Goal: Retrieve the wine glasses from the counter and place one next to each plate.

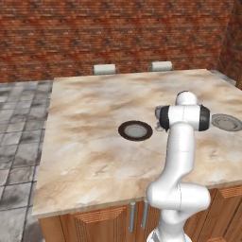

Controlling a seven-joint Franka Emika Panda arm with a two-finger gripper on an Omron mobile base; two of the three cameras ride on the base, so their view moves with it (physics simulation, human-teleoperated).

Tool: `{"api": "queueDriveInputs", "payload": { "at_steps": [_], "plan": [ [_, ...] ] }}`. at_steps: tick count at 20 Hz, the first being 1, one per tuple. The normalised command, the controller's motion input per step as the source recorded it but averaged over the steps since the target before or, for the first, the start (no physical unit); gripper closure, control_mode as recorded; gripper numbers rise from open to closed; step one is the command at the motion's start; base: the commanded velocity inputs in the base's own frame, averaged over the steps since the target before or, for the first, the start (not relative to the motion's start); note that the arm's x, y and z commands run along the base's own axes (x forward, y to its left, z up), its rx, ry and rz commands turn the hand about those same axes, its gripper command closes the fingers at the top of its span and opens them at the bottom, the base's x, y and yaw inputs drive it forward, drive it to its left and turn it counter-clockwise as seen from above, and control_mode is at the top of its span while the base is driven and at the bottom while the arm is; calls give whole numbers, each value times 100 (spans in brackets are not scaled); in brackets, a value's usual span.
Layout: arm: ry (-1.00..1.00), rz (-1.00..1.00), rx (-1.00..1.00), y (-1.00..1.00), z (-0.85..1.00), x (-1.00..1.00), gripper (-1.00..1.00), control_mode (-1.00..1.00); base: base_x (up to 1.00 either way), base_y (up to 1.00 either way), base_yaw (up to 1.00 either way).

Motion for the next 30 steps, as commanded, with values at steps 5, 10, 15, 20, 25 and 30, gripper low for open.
{"api": "queueDriveInputs", "payload": {
  "at_steps": [5, 10, 15, 20, 25, 30],
  "plan": [
    [0, 0, 0, 0, -33, 44, 100, -100, 0, 0, 0],
    [-1, 0, 0, 0, -31, 40, 100, -100, 0, 0, 0],
    [0, 0, 0, -1, -35, 25, -100, -100, 0, 0, 0],
    [0, 0, 0, -1, -26, 0, -100, -100, 0, 0, 0],
    [1, 0, 0, -3, -1, -2, -100, -100, 0, 0, 0],
    [3, 0, 0, 0, 3, -13, -100, -100, 0, 0, 0]
  ]
}}
